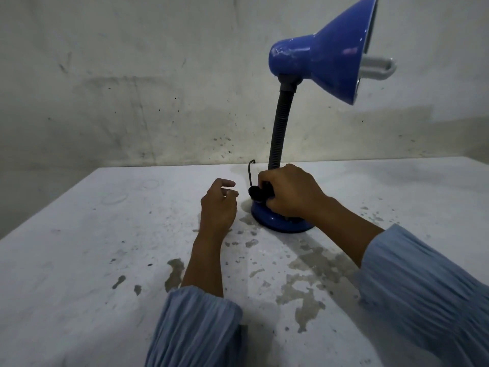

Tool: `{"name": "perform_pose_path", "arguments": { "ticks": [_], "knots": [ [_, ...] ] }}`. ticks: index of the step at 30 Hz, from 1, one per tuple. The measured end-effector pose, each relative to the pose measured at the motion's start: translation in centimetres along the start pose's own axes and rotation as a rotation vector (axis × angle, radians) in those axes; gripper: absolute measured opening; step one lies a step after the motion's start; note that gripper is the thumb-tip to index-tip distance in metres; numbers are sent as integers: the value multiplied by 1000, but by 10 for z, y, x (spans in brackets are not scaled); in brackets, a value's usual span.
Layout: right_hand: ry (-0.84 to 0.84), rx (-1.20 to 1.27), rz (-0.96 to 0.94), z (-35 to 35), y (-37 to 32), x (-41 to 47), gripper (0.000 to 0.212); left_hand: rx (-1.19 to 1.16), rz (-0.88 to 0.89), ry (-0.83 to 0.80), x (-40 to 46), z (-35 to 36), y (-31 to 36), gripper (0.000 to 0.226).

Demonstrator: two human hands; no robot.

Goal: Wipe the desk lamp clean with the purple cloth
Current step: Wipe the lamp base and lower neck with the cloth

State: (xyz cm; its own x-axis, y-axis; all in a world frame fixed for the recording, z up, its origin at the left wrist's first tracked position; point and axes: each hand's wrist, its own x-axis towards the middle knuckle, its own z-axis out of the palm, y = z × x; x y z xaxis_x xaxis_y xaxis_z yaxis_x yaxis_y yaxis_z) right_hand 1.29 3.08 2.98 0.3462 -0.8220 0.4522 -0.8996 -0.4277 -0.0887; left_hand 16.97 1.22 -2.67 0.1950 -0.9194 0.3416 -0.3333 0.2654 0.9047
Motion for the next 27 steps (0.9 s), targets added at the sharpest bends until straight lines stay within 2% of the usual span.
{"name": "perform_pose_path", "arguments": {
  "ticks": [5,8,11,16,27],
  "knots": [
    [-113,-43,159,-21,15,-4,31,27,-18,-43,-1,2,1,23],
    [-44,-164,274,-25,26,-6,35,46,-21,-104,-2,5,2,22],
    [0,-129,351,-20,25,-9,32,54,-8,-145,-3,7,1,22],
    [27,-27,327,-3,0,-8,21,38,-19,-168,-5,8,2,23],
    [135,85,326,19,-33,8,17,-97,-118,-115,-3,10,5,20]
  ]
}}
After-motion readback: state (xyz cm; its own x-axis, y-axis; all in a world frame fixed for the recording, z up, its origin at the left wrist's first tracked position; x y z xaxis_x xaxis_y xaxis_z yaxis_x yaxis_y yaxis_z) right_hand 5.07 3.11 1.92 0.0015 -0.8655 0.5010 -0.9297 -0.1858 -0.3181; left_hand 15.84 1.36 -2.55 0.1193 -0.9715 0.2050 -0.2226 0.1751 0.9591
